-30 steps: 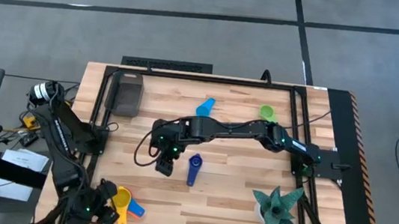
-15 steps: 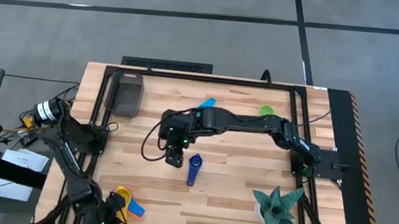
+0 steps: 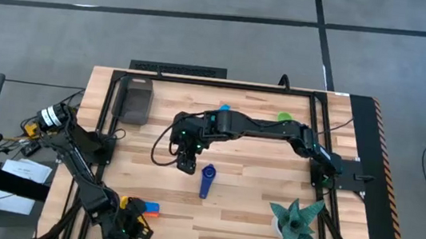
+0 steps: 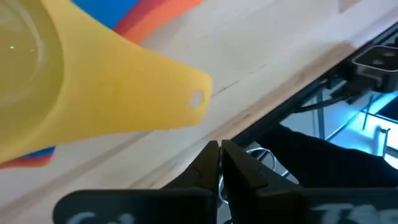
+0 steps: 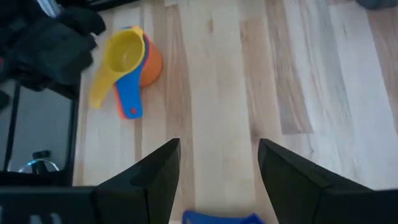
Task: Nest measuring cups in basket
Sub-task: Stack the yellow measuring cup on top of the blue measuring cup
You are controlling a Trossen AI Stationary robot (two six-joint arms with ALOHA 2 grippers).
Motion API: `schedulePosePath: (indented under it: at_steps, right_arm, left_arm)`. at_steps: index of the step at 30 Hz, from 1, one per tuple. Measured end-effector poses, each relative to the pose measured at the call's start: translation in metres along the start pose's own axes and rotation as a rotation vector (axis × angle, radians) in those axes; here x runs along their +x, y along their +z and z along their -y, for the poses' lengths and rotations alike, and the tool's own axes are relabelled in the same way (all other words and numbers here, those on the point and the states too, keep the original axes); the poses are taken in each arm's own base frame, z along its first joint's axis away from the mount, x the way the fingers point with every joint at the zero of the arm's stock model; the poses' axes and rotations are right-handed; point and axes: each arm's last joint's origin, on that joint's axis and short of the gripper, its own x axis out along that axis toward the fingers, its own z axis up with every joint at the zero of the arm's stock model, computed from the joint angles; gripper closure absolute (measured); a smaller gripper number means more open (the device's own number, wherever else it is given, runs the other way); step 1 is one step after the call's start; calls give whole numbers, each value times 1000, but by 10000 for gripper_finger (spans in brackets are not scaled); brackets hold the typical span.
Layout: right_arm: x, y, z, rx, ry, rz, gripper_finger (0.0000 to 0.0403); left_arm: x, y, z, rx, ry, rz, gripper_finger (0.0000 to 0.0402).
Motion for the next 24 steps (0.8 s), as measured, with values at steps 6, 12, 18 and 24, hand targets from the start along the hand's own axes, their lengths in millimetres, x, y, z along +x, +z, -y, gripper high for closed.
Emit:
schedulePosePath:
  at_steps: [6, 12, 18, 24]
  right_arm:
    - [31, -16, 7, -25, -55, -32, 165]
    - [73, -31, 0, -62, -4, 69, 192]
    - [97, -40, -25, -147, 78, 233, 235]
    - [114, -54, -50, -249, 134, 296, 282]
  left_arm:
    - [-5, -2, -1, -52, 57, 28, 401]
    - [-9, -5, 2, -35, 58, 35, 401]
    - [-9, -5, 2, 43, 66, 26, 401]
    - [-9, -5, 0, 52, 103, 8, 401]
